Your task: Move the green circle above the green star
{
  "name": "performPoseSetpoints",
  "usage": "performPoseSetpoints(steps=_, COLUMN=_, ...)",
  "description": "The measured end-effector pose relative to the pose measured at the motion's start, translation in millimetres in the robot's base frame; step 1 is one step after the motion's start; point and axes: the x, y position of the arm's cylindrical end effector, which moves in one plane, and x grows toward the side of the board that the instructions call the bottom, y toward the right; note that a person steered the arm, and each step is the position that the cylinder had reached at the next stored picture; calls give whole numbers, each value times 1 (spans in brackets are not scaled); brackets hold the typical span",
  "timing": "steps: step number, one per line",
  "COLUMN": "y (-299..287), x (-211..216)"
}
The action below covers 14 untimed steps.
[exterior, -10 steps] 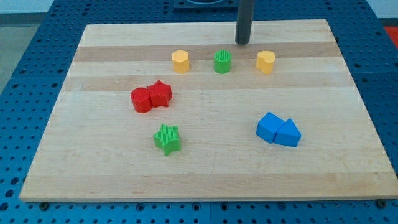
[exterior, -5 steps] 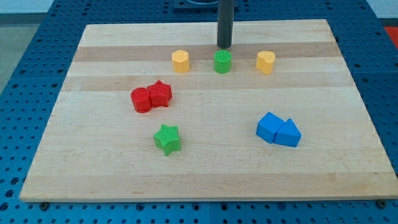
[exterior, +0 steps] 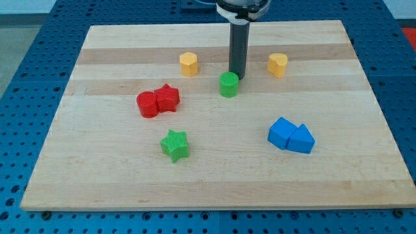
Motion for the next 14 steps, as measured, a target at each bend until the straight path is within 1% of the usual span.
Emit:
performPoseSetpoints(steps=1, y=-8, x=1)
performPoseSetpoints(steps=2, y=-38, x=11)
performPoseSetpoints(steps=5, y=-81, x=63)
performPoseSetpoints(steps=6, y=-81, x=62)
performPoseSetpoints(steps=7, y=-61, x=28)
performPoseSetpoints(steps=8, y=-33, x=36)
performPoseSetpoints(steps=9, y=-33, x=48)
performPoseSetpoints(steps=10, y=-33, x=74)
performPoseSetpoints(steps=14, y=-54, x=79)
